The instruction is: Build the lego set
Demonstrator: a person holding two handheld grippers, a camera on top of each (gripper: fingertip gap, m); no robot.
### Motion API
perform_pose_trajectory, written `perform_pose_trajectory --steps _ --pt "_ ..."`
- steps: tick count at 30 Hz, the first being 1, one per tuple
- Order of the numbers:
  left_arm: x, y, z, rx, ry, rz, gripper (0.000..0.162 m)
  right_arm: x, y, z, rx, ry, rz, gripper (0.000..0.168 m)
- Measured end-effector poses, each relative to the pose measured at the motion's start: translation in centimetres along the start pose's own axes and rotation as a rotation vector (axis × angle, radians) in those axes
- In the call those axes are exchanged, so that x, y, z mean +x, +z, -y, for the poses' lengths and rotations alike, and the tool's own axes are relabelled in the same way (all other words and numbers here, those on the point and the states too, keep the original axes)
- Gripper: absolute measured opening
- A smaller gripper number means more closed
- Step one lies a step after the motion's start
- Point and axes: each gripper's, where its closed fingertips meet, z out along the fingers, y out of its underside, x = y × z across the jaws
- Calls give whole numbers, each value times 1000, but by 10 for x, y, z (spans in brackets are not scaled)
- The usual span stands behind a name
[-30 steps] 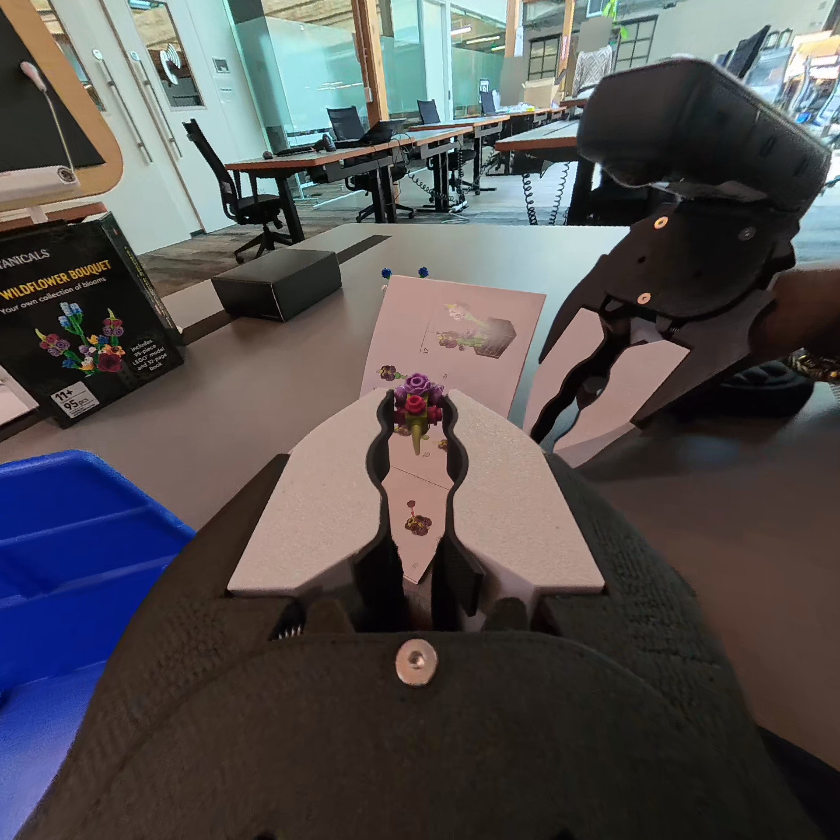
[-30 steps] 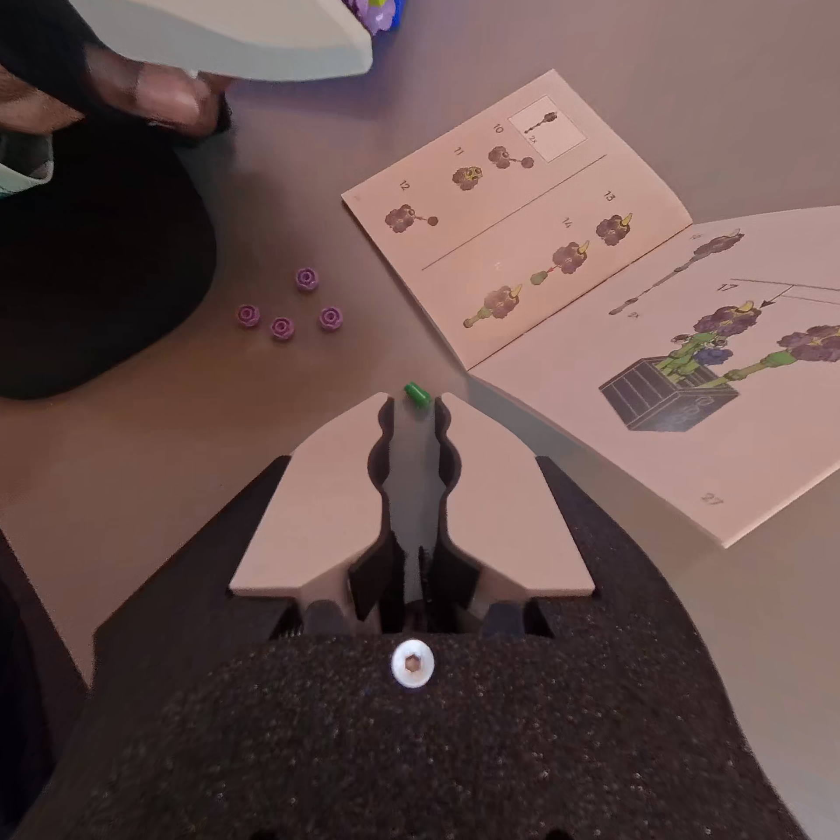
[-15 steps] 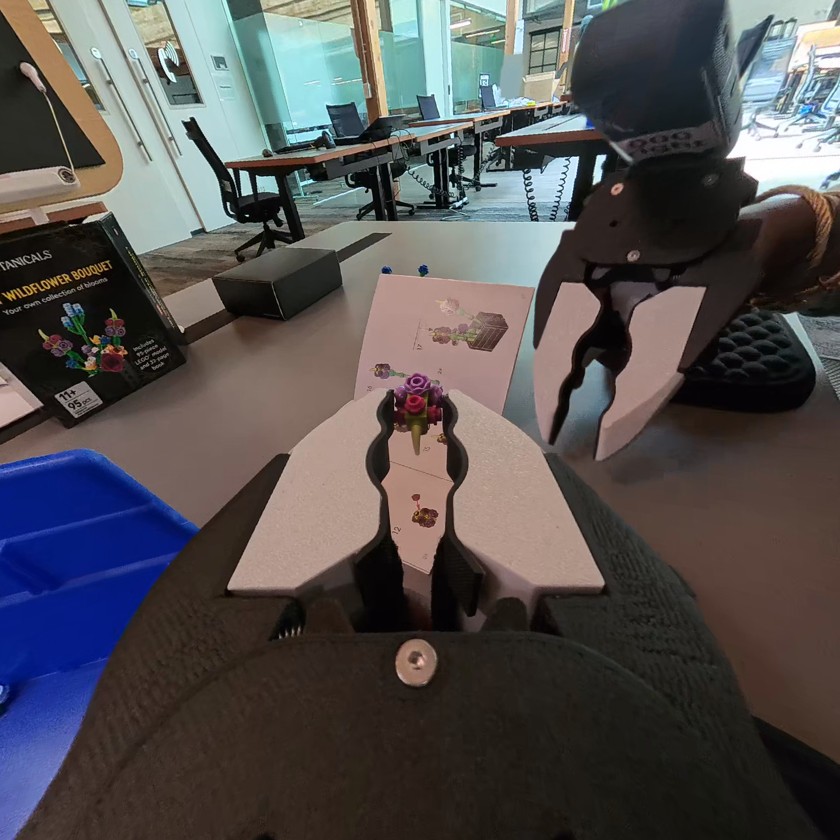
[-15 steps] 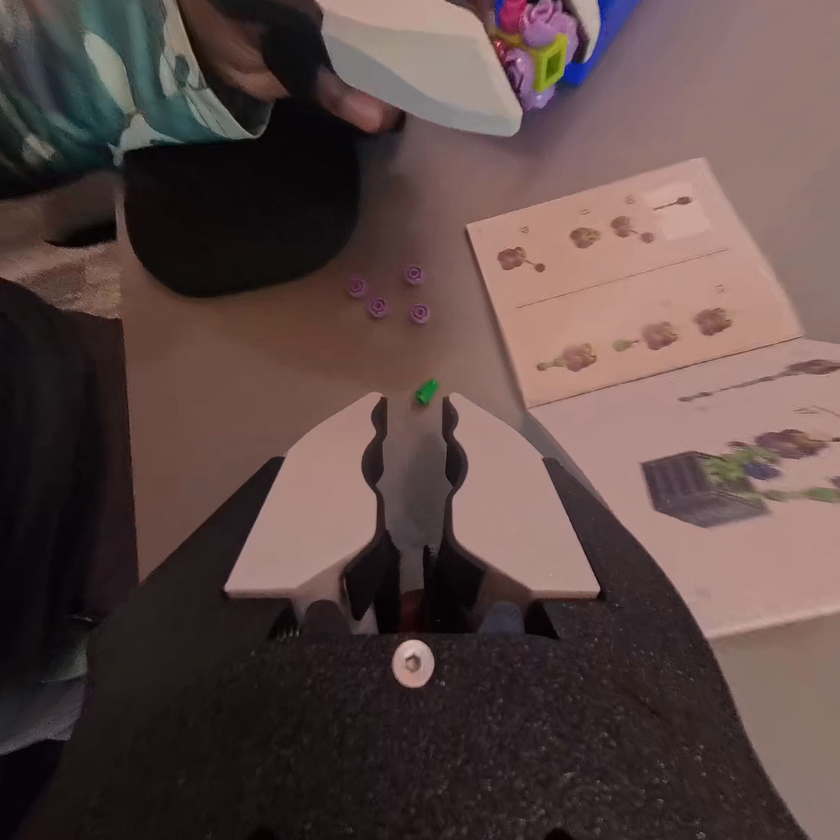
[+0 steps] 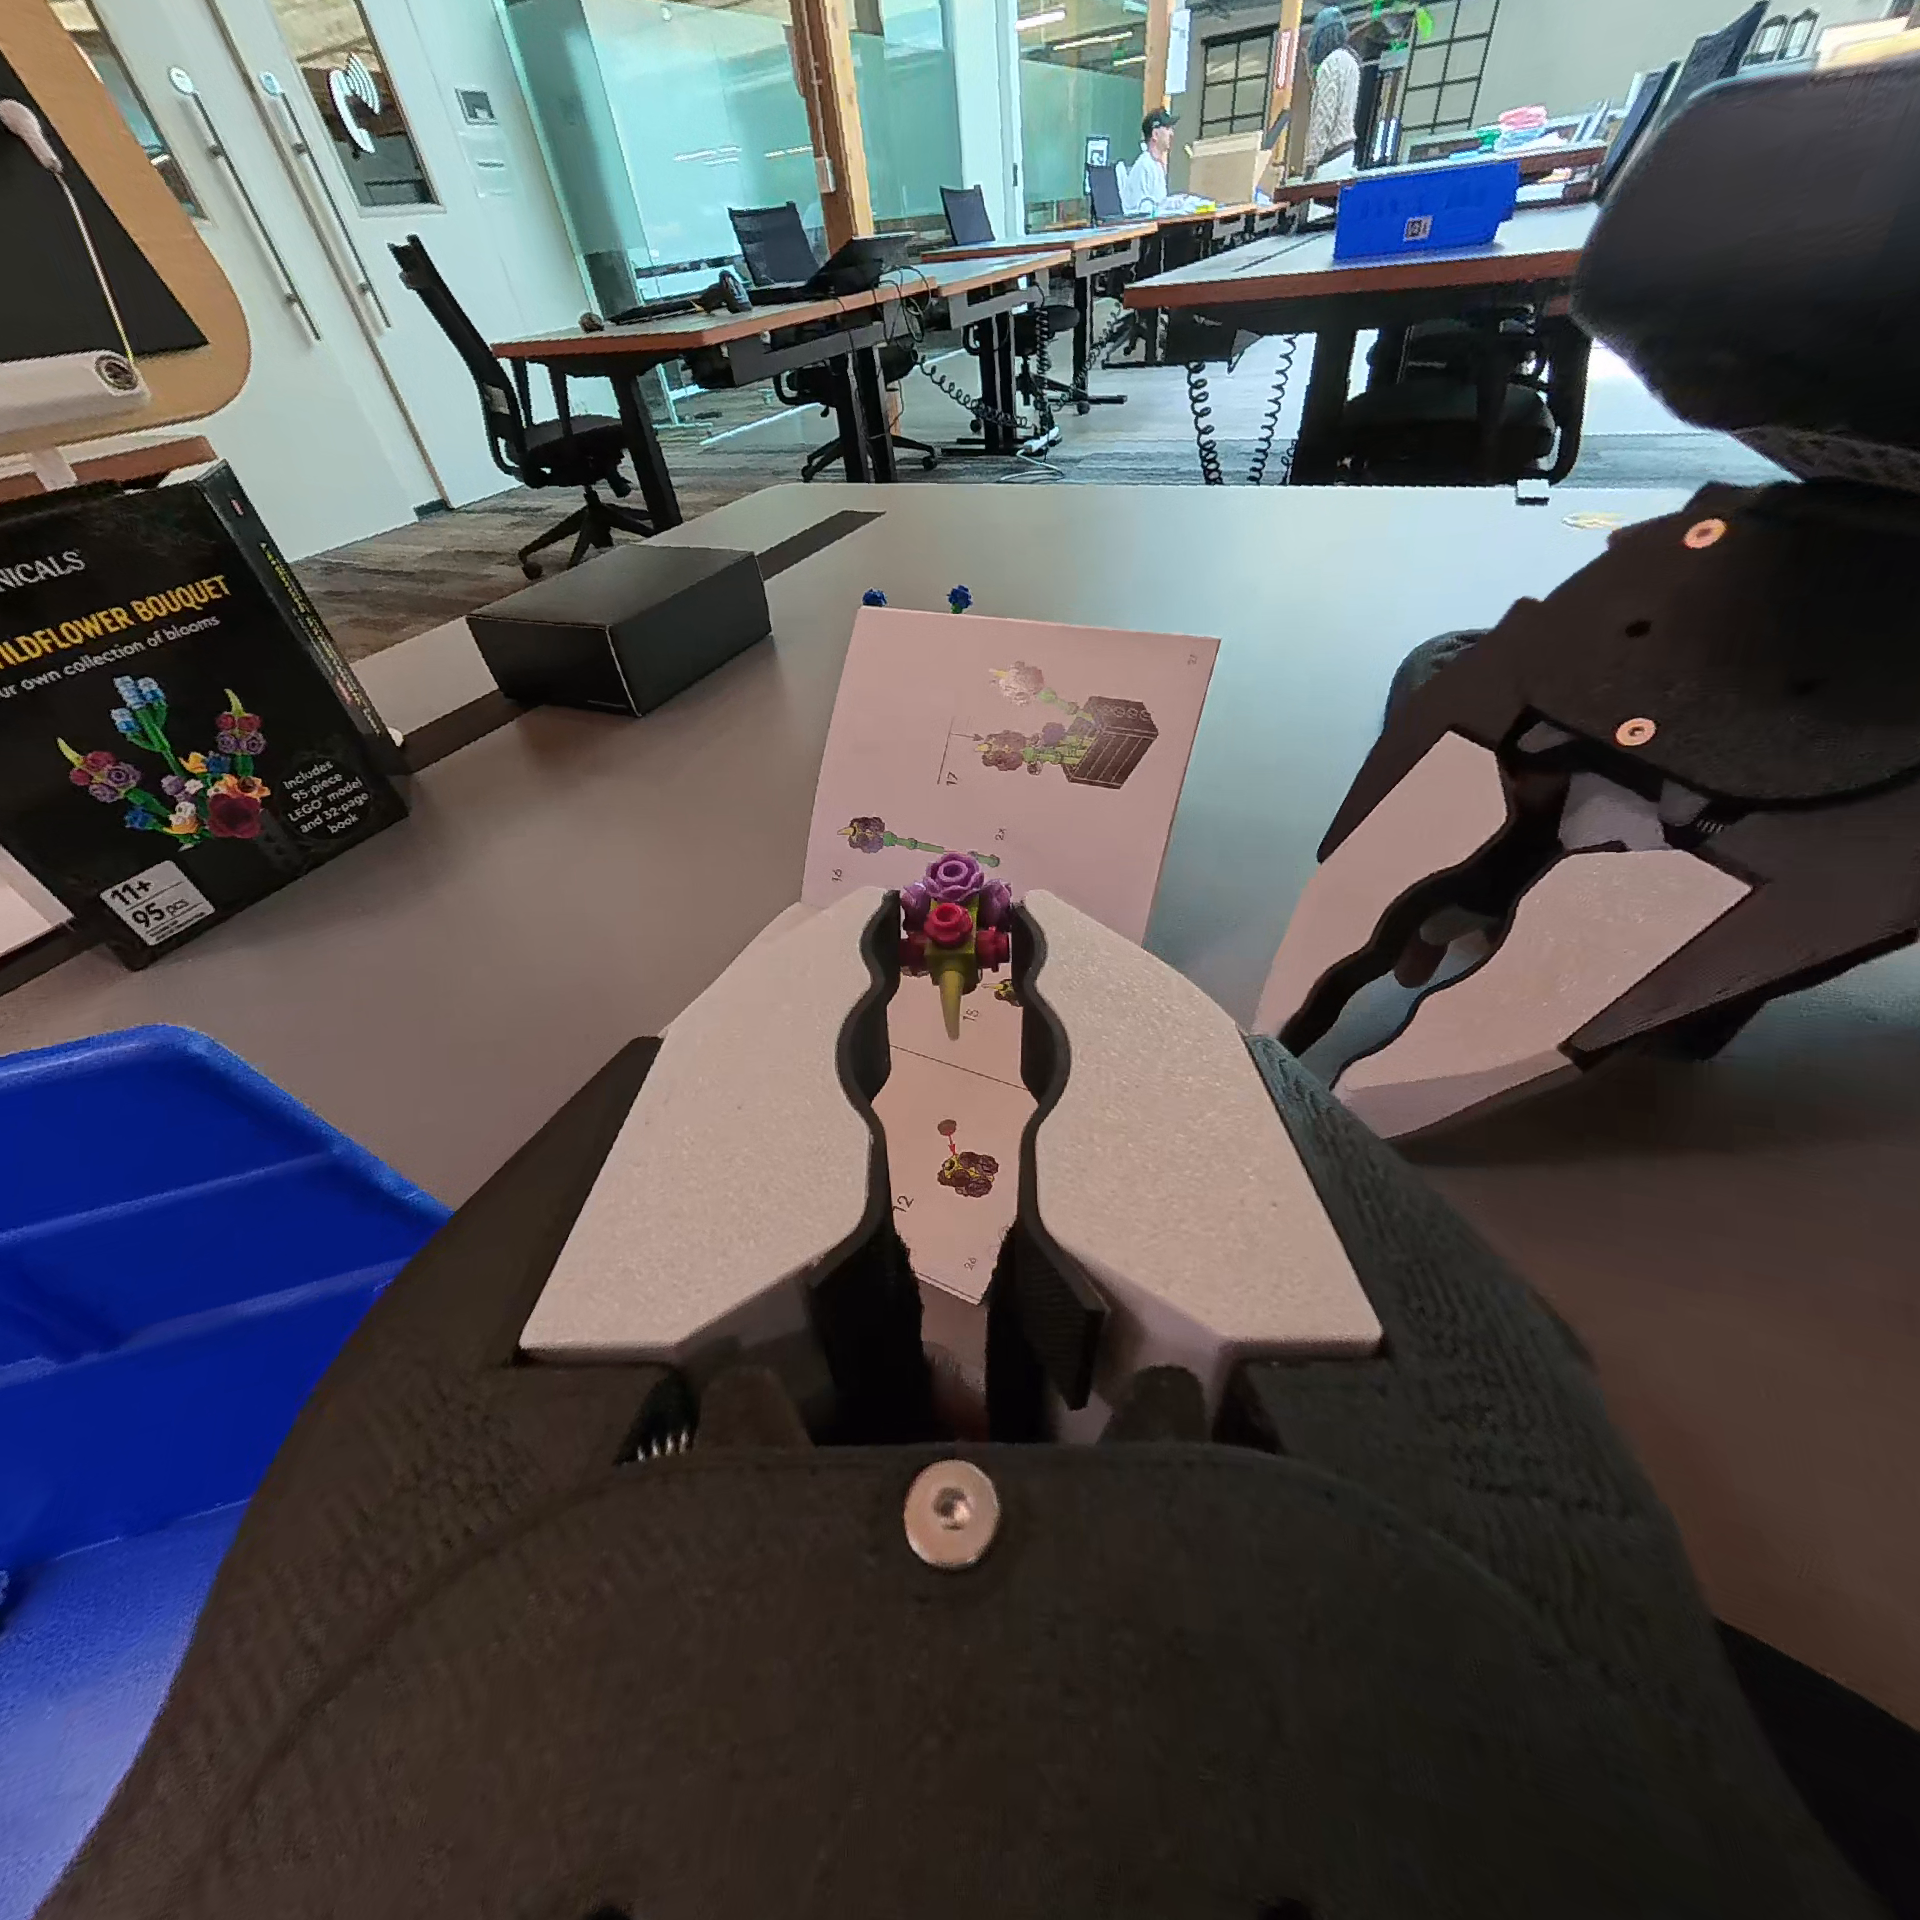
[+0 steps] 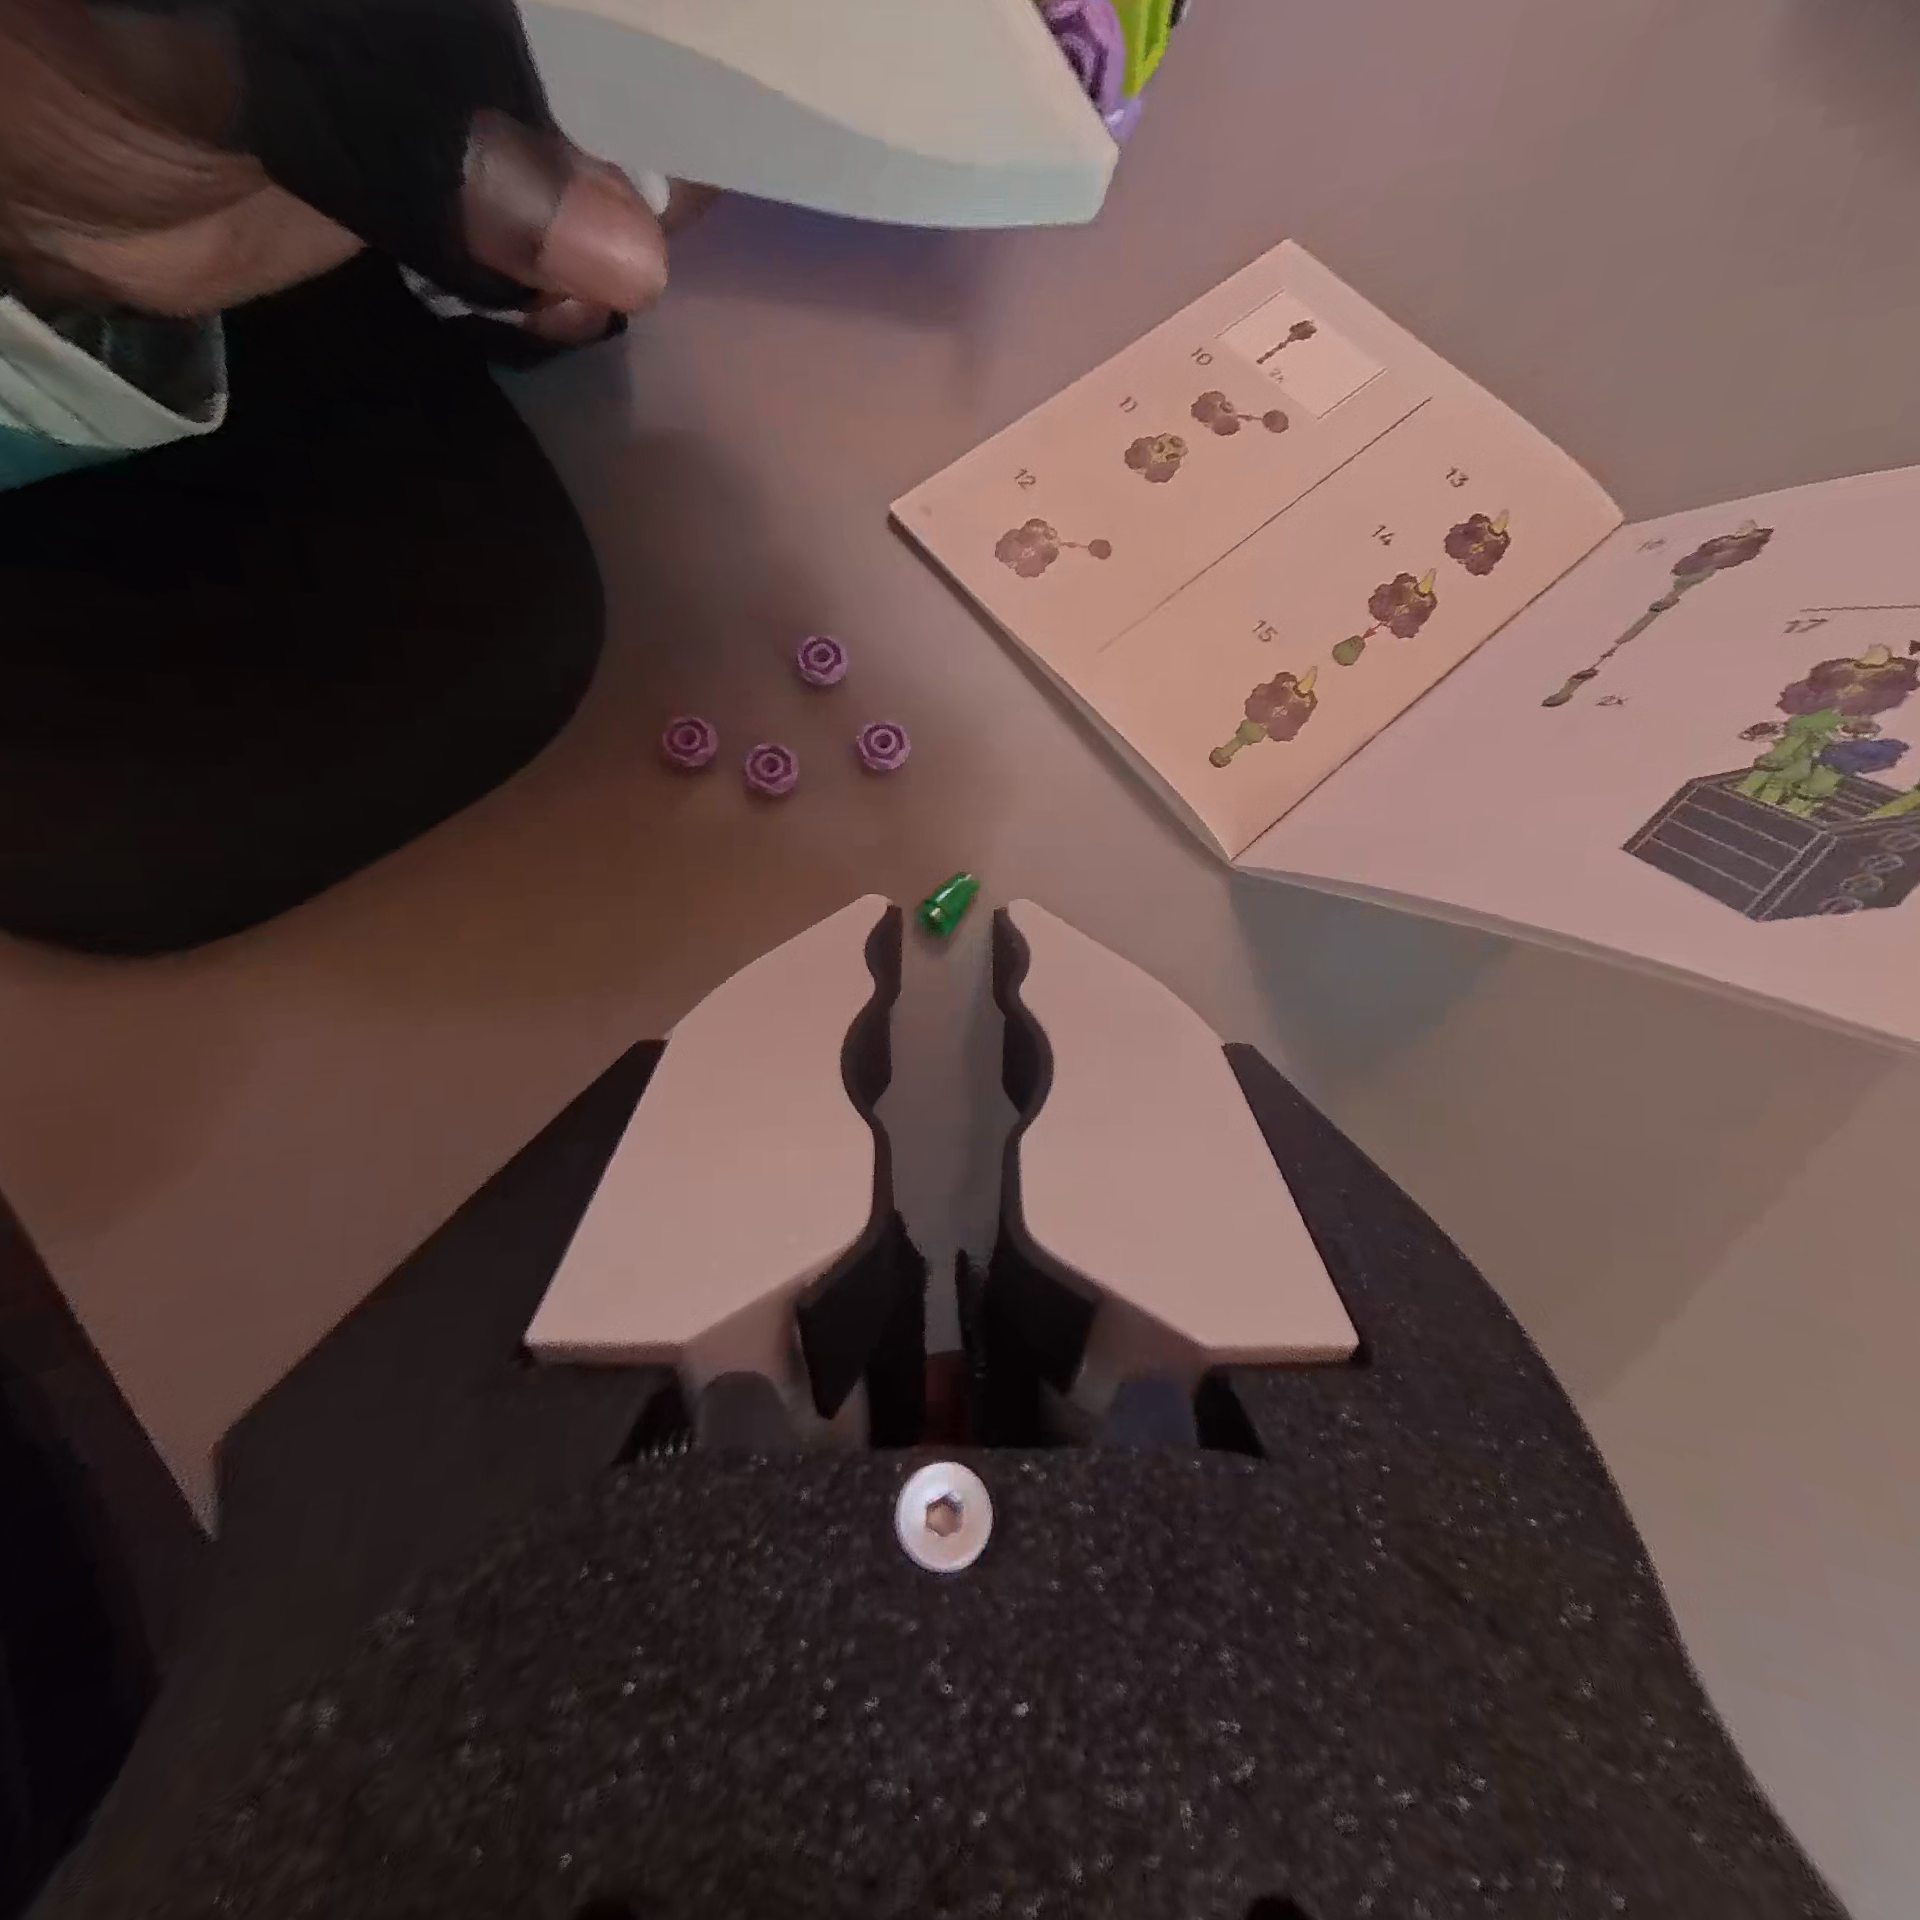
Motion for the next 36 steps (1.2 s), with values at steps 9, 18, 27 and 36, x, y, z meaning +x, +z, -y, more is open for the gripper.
perform_pose_trajectory --steps 9,18,27,36 --pt "-1 -1 1 11 -6 7 20 2 2 2 17 31 -23 16" --pt "0 0 1 7 1 7 20 2 5 5 38 58 -60 18" --pt "2 -1 2 14 4 -4 20 5 3 3 28 43 -53 8" --pt "51 -30 44 235 -169 -443 20 -2 -66 59 387 -162 412 7"
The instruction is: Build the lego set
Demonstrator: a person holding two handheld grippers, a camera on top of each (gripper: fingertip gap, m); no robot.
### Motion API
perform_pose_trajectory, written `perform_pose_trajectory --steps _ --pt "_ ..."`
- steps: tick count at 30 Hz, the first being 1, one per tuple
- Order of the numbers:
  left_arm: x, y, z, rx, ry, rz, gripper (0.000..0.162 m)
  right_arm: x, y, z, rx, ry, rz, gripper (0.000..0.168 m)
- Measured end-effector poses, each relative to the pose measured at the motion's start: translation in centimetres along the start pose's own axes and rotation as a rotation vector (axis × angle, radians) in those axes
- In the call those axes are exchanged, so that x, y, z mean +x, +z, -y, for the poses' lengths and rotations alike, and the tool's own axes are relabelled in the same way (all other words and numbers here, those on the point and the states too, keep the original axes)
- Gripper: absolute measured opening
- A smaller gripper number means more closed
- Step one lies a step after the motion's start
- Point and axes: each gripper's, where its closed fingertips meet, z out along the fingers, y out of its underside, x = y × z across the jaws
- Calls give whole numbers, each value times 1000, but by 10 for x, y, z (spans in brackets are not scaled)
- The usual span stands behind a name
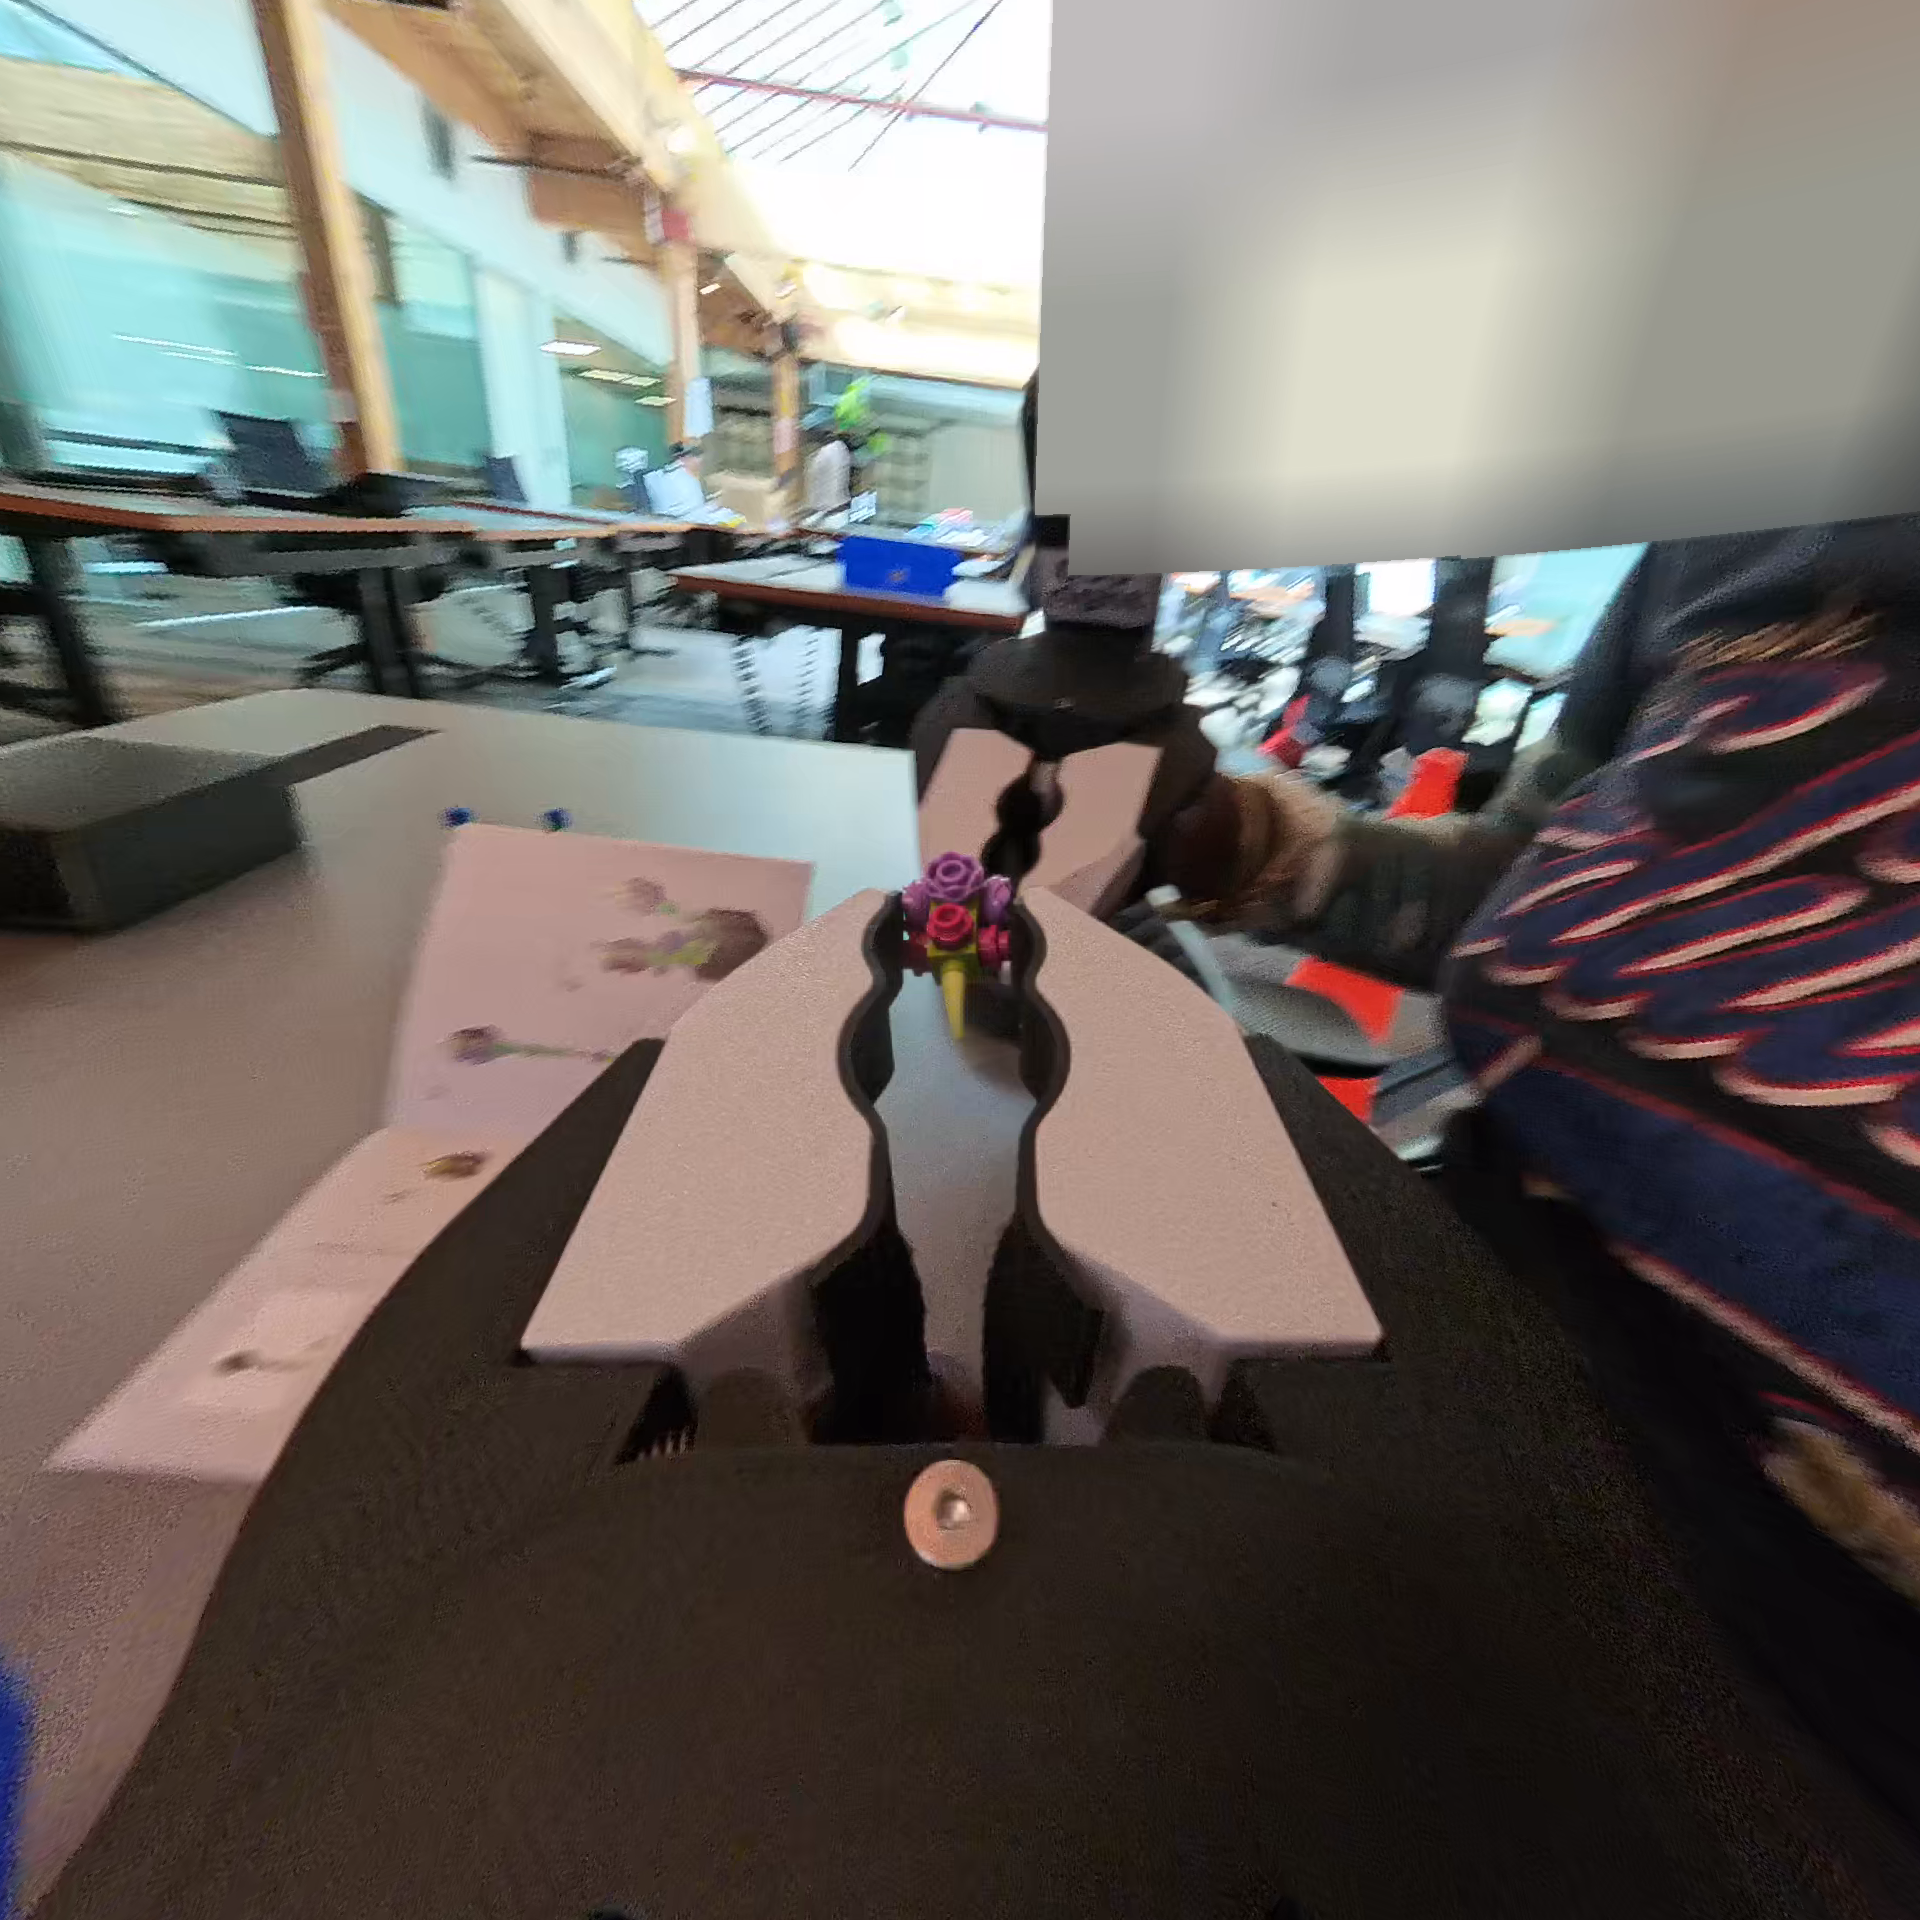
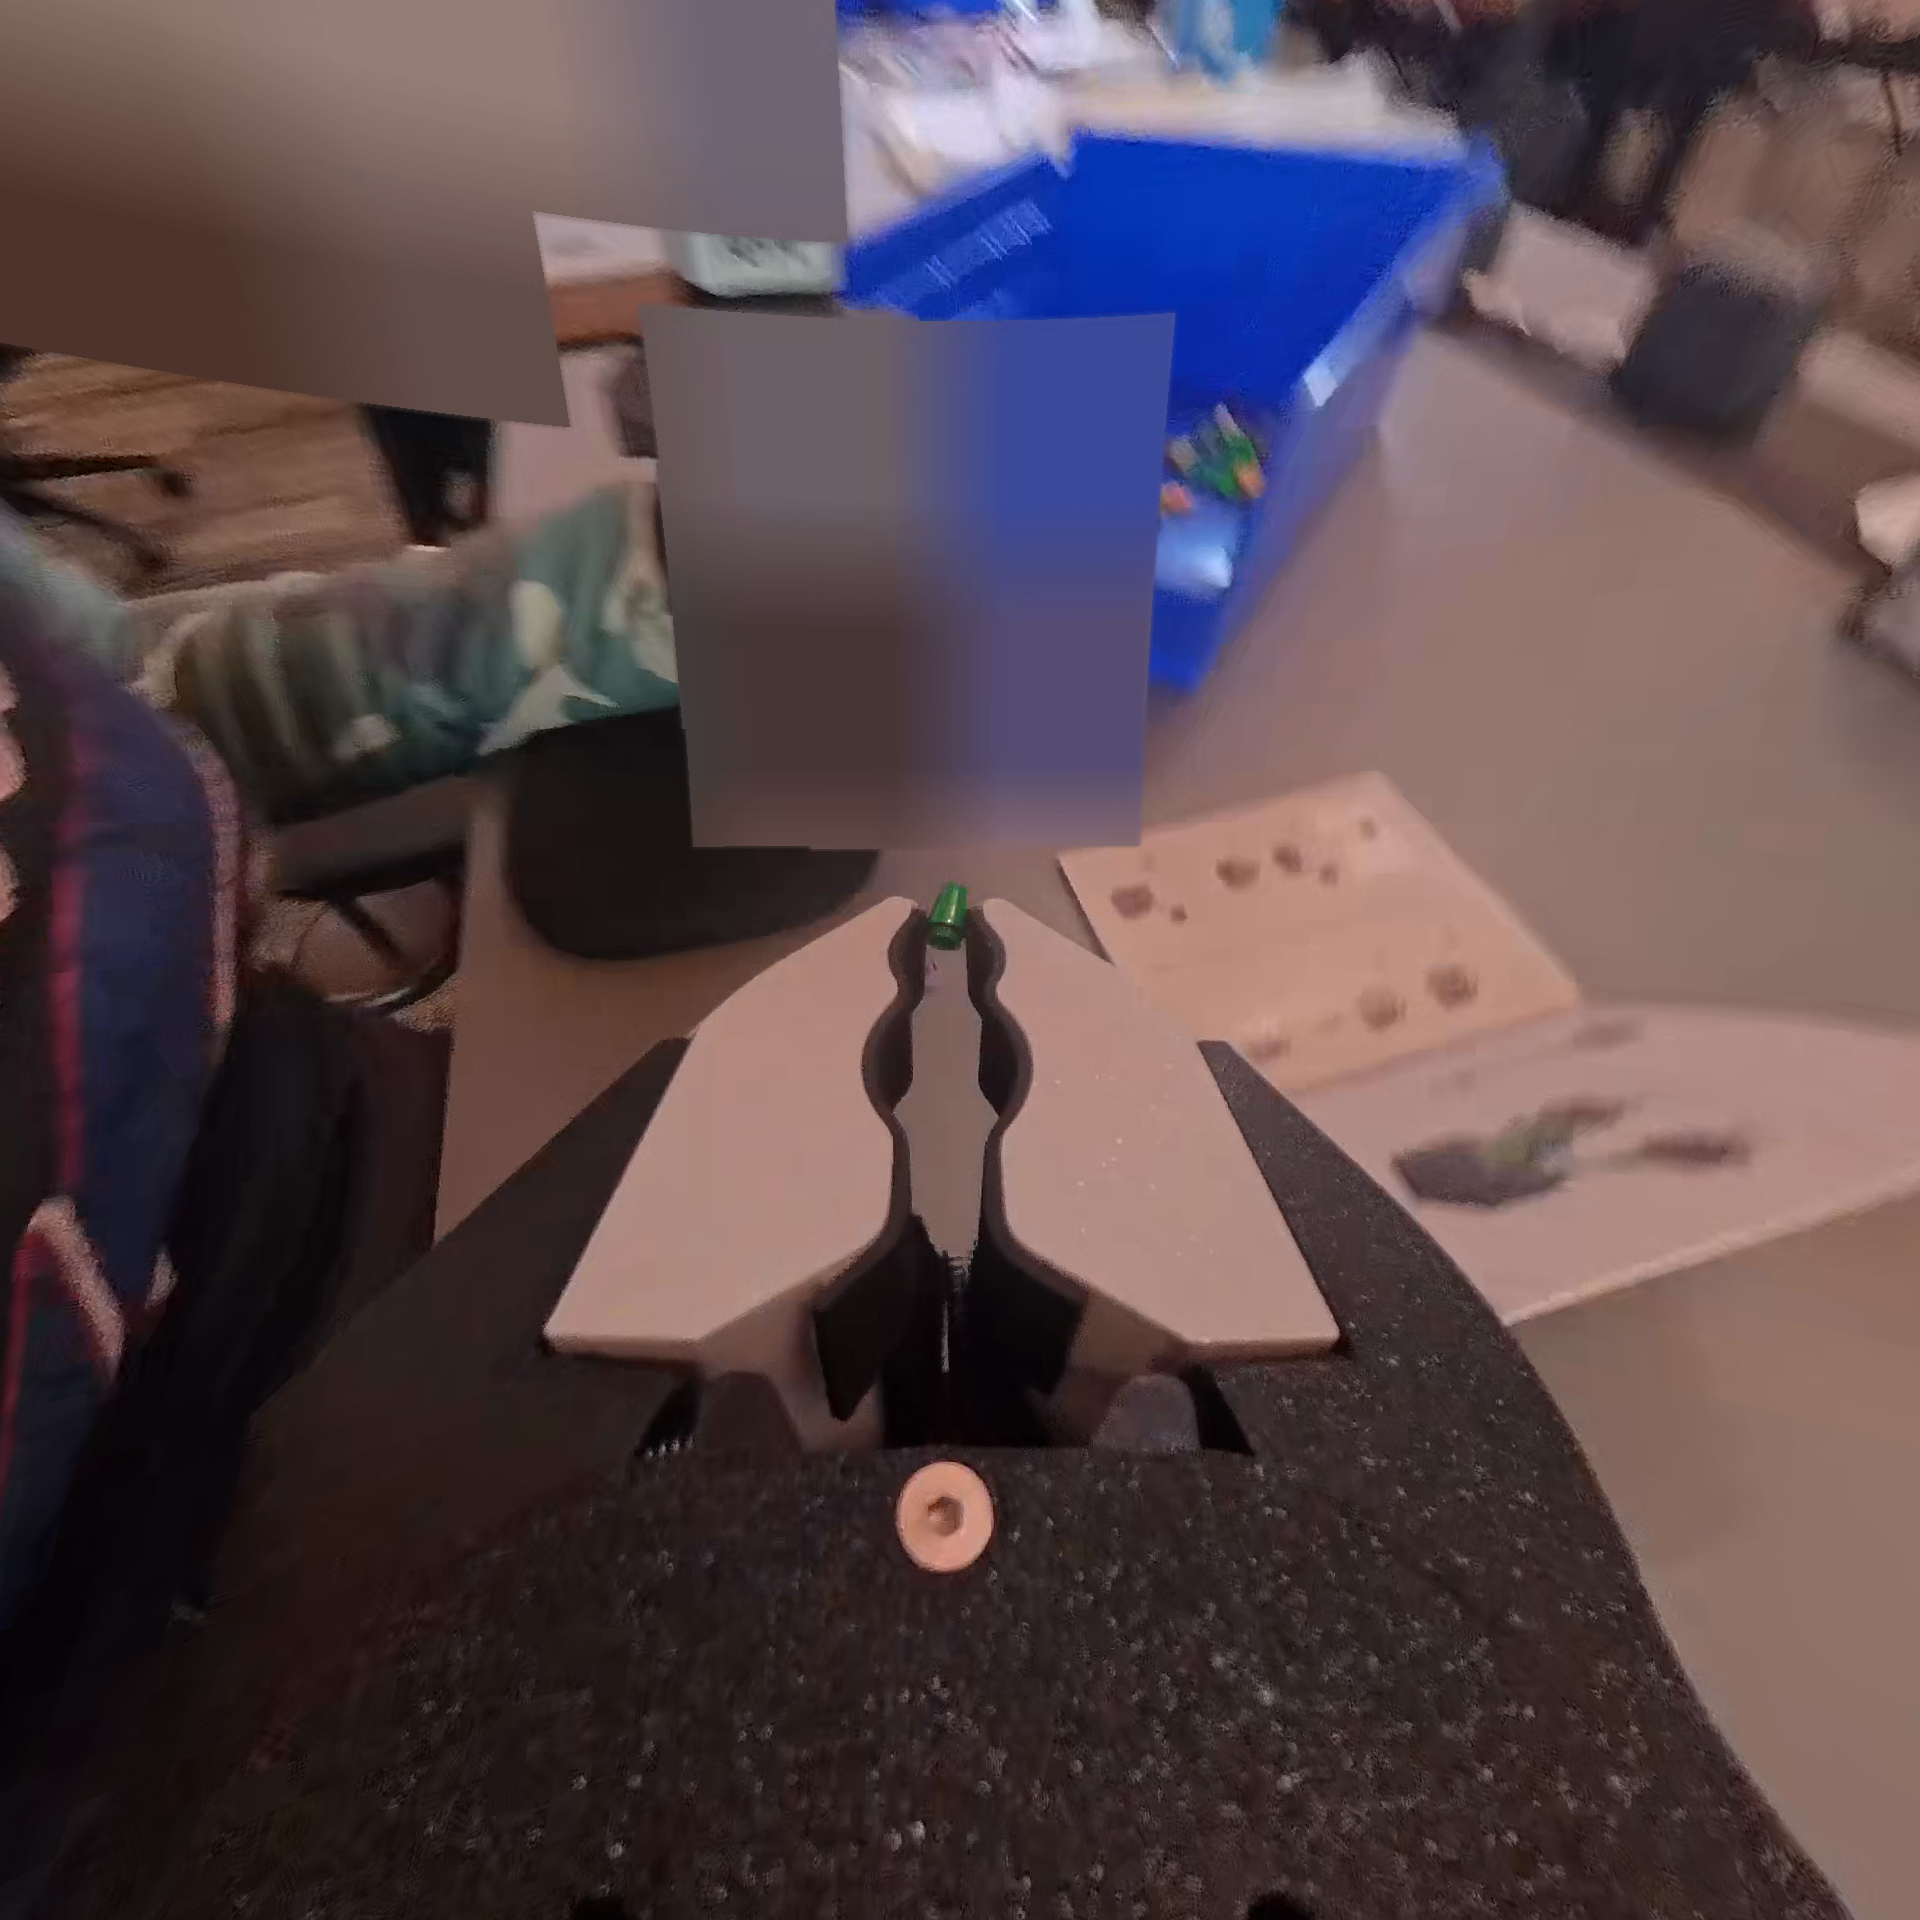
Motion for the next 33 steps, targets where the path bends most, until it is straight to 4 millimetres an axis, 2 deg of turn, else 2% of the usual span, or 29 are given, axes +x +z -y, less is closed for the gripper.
perform_pose_trajectory --steps 2,3,6,9,12,19,33 --pt "13 -3 8 54 -85 -108 19 -16 -9 12 131 -196 147 7" --pt "16 -3 7 52 -104 -125 19 -17 -10 17 205 -234 180 7" --pt "12 3 -5 -26 -136 -106 19 -18 -6 23 336 -204 267 7" --pt "5 8 -20 -137 -201 -74 19 -16 -4 24 292 -320 205 7" --pt "7 8 -32 -228 -254 -87 19 -15 3 7 233 -302 200 7" --pt "19 14 -56 -401 -301 -162 19 -17 16 -7 155 -350 180 7" --pt "18 15 -65 -459 -252 -115 19 -12 20 -19 90 -388 137 7"
